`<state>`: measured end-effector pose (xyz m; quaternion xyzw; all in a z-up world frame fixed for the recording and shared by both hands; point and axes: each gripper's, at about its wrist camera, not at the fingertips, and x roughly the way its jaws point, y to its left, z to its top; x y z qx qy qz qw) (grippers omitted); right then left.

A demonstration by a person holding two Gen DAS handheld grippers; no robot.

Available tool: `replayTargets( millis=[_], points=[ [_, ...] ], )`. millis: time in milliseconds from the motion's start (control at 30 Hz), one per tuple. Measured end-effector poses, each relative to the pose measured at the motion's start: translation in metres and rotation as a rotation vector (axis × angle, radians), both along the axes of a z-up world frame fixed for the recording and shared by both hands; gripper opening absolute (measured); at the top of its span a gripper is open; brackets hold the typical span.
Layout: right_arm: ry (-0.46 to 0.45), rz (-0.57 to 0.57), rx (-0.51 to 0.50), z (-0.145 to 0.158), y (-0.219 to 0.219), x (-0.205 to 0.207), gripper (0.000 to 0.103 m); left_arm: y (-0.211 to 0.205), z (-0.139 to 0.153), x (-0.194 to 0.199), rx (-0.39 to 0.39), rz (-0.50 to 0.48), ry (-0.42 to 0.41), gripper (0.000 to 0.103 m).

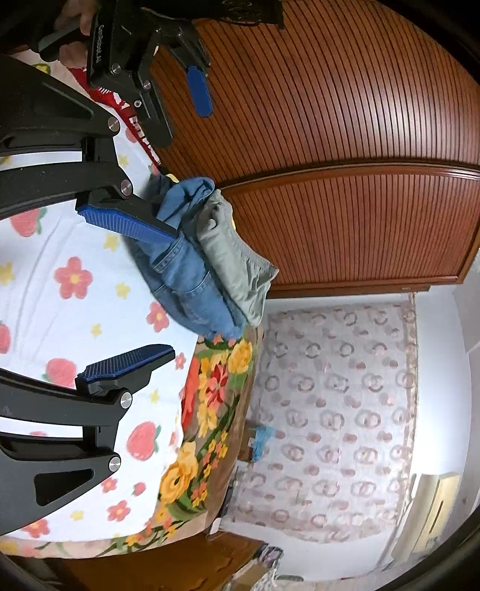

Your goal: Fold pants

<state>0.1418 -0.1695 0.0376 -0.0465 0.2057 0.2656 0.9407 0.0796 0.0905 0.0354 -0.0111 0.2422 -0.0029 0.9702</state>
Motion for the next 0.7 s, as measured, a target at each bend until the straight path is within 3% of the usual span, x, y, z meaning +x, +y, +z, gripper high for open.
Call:
replayTargets(
  millis=[300,700],
  points=[
    [-0.009,-0.108,0.015,0.001,-0.026,-0.047,0.059,-0.035,0.002,-0.014,-0.004,-0.056,-0.013,0.093],
    [-0.03,-0.237,0.041,0.011,-0.042,-0.097,0.067,-0.081,0.018,-0.023,-0.018,-0.12,-0.048,0.093]
  ],
)
